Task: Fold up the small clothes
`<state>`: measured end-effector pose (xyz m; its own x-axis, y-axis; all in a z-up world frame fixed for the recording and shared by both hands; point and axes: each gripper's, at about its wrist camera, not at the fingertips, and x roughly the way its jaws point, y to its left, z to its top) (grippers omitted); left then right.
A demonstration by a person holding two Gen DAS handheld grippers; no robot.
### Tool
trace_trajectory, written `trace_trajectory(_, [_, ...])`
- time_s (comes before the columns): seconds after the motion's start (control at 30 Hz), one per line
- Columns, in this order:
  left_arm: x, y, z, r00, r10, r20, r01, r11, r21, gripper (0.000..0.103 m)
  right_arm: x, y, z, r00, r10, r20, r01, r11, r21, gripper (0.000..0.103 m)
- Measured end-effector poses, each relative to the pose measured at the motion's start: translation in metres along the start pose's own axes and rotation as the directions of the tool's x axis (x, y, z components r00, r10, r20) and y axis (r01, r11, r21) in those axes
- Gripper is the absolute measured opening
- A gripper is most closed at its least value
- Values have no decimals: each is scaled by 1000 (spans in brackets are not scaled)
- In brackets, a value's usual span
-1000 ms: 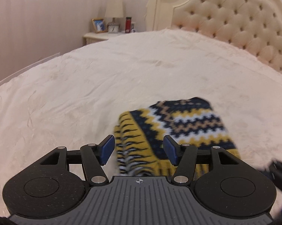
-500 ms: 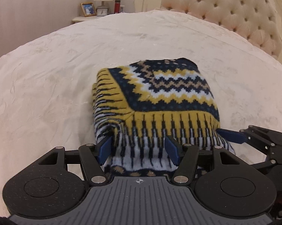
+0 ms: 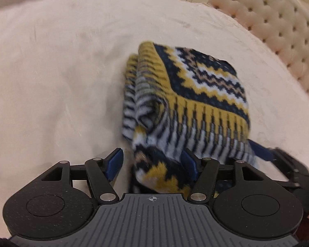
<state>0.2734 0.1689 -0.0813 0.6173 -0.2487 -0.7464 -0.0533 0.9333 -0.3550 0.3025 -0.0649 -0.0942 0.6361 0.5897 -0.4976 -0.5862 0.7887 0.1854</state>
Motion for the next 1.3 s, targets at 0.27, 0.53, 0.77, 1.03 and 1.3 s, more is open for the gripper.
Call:
trace_trajectory(0.27, [8, 3, -4, 995, -95, -31, 94, 995, -42, 64, -18, -36, 13, 996, 42, 79, -59, 971, 233, 76])
trace_trajectory(0.53, [8, 6, -6, 990, -135, -37, 133, 990, -50, 64, 0, -113, 28, 997, 54, 55, -76, 824, 562, 78])
trace_trajectory(0.77, [12, 12, -5, 975, -217, -42, 212, 973, -91, 64, 63, -141, 27, 974, 227, -4, -159, 698, 698, 60])
trace_trajectory(1.03, [30, 11, -6, 925, -374, -61, 355, 912, -204, 32, 77, -136, 20, 972, 234, 4, -154, 627, 764, 43])
trace_trajectory(1.3, [2, 1, -19, 895, -445, -38, 429, 881, -199, 32, 38, -116, 33, 968, 249, -23, -148, 646, 749, 42])
